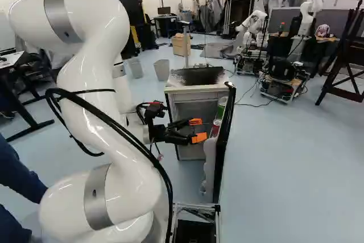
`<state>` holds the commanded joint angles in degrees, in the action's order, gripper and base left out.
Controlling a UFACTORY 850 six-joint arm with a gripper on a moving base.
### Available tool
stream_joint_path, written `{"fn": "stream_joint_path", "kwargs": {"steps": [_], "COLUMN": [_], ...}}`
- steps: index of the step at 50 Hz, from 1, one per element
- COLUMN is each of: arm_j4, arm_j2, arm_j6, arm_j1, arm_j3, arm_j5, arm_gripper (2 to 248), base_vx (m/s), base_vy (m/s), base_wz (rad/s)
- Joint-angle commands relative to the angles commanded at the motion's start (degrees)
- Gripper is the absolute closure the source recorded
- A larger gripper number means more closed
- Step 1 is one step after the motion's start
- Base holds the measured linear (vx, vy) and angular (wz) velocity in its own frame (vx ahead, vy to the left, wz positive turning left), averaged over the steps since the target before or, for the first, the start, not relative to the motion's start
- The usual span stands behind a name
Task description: Grab a drink from the fridge
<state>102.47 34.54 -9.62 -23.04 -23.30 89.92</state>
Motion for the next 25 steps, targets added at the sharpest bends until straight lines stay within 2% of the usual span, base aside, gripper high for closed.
{"fn": "stream_joint_path", "kwargs": {"steps": [14, 25], "arm_j4": [1.74, 3.12], "arm_j2": [0.00, -0.12], "arm_j6": [0.00, 0.00], "arm_j1": [-0.12, 0.55], "arm_j3": [-0.02, -1.17], "arm_j5": [-0.01, -0.38], "arm_gripper": [3, 3], "base_vx": [0.000, 0.000], "base_vy": [0.000, 0.000], "base_wz": [0.000, 0.000]}}
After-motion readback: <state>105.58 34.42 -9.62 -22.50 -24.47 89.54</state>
